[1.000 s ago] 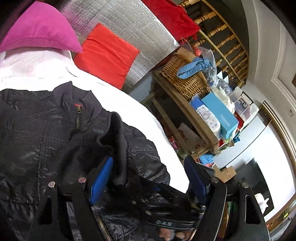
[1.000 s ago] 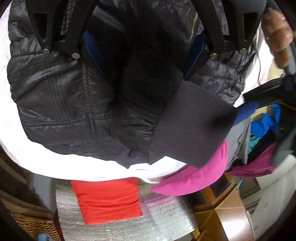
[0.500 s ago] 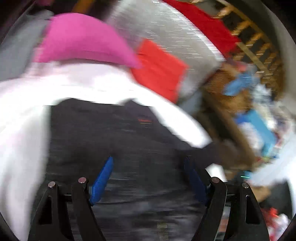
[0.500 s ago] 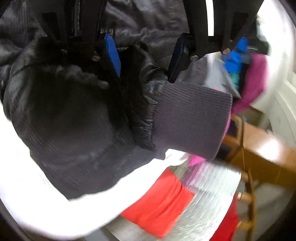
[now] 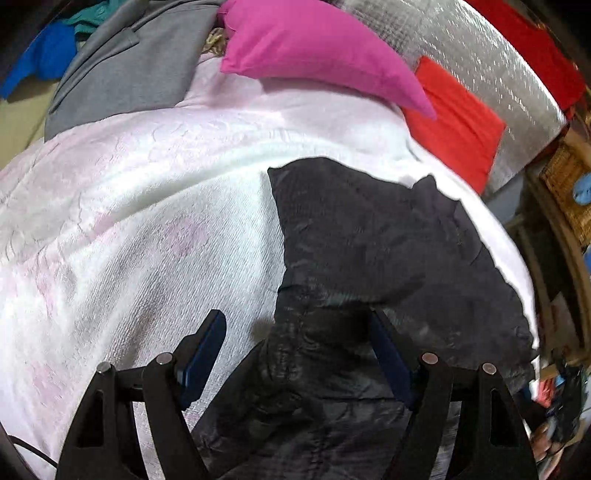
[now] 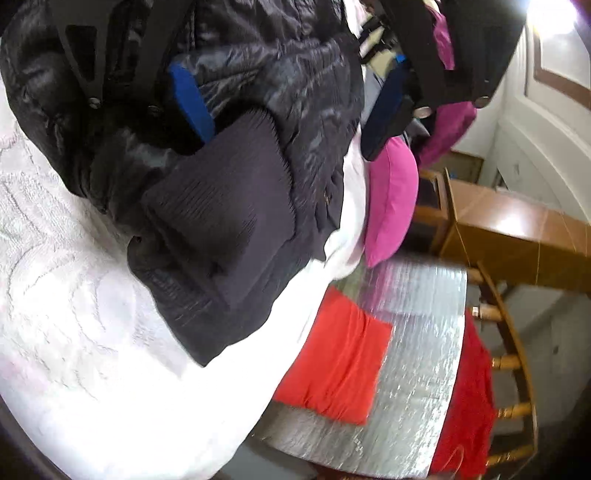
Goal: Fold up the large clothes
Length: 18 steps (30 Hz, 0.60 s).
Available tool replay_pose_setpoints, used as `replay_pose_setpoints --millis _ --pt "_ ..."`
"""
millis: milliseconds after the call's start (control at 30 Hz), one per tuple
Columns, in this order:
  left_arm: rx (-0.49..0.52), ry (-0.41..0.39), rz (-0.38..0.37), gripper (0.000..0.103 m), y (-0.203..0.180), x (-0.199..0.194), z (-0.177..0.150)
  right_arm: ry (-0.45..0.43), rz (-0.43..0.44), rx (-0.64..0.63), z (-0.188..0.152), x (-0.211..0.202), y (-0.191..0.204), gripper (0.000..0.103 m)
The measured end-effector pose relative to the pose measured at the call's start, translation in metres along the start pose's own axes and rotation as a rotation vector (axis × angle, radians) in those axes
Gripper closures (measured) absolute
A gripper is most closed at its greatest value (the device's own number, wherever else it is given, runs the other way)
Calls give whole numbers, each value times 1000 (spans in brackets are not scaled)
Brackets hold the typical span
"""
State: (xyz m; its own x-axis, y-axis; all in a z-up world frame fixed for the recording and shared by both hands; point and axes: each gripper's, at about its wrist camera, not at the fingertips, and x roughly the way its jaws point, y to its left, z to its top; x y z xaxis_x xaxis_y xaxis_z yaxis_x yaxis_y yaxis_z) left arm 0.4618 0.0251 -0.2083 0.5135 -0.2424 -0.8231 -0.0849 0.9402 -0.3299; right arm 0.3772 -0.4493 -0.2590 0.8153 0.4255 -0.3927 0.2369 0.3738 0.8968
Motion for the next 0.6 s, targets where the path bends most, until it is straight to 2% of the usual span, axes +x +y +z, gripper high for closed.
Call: replay_pose_setpoints --millis 33,67,100,133,167,300,433,500,600 --pt "7 5 0 33 0 2 -1 -17 -15 9 1 -1 -2 44" --pt "12 15 -11 47 0 5 -1 -24 -28 13 6 1 -4 58" --pt "15 21 -22 55 1 7 -2 -30 -43 12 8 0 -6 65" --pt "20 23 -20 55 0 9 -2 -34 -59 14 8 0 -8 77" --pt "28 16 -16 58 0 10 -3 -34 -72 14 9 0 -10 82" --pt "21 10 -38 69 -1 7 -3 -62 -70 -40 7 -10 -2 87" --pt "25 10 -51 71 2 3 -4 -76 -37 -129 -2 -32 24 87" --pt "22 17 -59 71 6 1 -5 -72 -57 -157 -6 -39 27 87" --pt "20 35 -63 71 9 3 -6 -32 -130 -160 -10 -36 19 87"
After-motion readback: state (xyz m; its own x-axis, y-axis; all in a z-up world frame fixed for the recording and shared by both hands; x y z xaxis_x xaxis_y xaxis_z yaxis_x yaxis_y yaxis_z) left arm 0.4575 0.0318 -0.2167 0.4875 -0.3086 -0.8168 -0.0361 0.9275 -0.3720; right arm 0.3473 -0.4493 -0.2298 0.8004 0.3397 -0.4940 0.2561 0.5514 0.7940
